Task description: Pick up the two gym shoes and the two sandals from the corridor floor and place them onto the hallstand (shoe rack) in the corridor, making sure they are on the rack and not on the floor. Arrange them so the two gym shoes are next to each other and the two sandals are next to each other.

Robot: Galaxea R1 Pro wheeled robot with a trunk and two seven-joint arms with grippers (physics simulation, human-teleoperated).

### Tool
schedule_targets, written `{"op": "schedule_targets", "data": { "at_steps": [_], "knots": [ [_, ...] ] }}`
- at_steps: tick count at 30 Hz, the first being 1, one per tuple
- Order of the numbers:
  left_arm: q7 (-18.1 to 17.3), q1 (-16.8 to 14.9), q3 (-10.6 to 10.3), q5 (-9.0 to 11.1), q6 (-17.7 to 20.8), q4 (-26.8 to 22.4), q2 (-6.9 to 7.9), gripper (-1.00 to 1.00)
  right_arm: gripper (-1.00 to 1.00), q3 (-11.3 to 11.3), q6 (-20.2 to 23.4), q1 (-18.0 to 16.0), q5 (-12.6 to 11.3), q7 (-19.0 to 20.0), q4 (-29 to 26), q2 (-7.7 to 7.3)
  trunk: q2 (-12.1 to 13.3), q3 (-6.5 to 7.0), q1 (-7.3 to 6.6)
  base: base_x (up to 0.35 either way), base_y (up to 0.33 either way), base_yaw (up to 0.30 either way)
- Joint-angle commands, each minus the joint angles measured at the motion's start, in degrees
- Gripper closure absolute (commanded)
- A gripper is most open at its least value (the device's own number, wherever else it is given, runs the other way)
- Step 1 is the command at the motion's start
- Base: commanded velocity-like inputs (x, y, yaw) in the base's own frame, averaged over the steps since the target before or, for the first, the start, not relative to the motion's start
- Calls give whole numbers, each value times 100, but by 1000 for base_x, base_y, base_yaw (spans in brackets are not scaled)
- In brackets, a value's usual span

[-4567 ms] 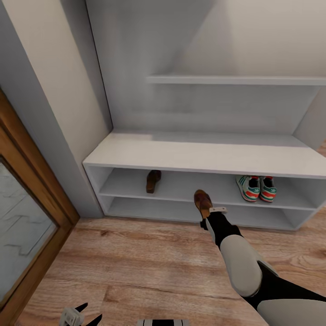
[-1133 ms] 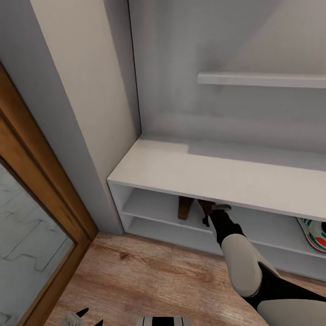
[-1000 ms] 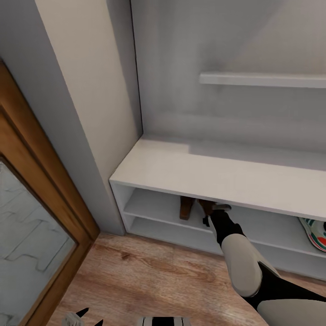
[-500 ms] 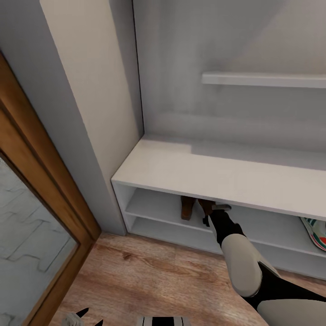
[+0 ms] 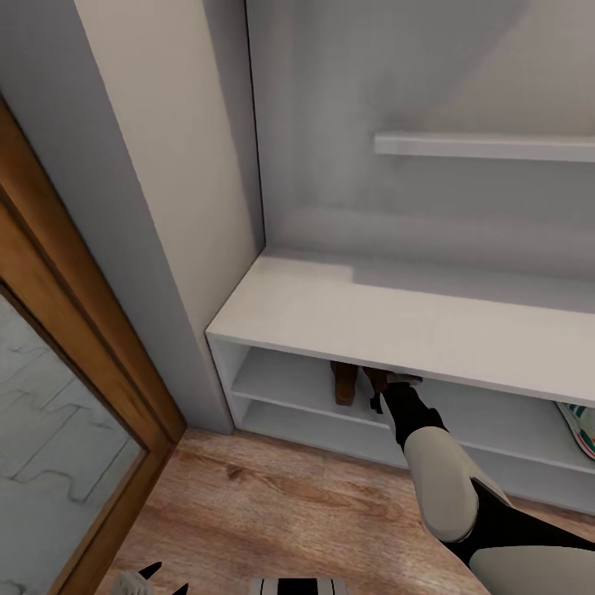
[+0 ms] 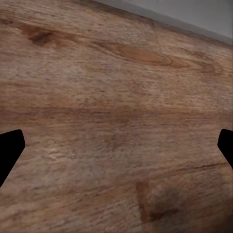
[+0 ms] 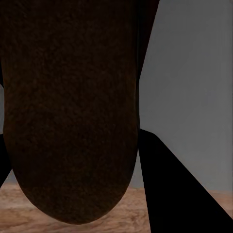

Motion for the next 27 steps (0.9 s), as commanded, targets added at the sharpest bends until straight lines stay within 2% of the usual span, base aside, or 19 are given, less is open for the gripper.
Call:
{"op": "schedule_targets", "data": {
  "at_steps": [1,16,17,27],
  "knots": [
    [-28,-5,42,-45,-18,2,-3,-100,100,-24,12,-4,-11,-18,-6,6,-2,-5,-1,72,0,0],
    [-28,-7,48,-41,-20,2,-3,-100,100,-24,12,-4,-11,-20,-13,6,-2,-5,-1,22,0,0],
    [-28,-7,49,-41,-20,2,-3,-100,-100,-24,12,-4,-11,-19,-10,6,-2,-5,-1,0,0,0],
    [-28,-5,45,-41,-20,2,-3,-100,-100,-24,12,-4,-8,-19,-9,6,-2,-5,-1,0,0,0]
  ]
}}
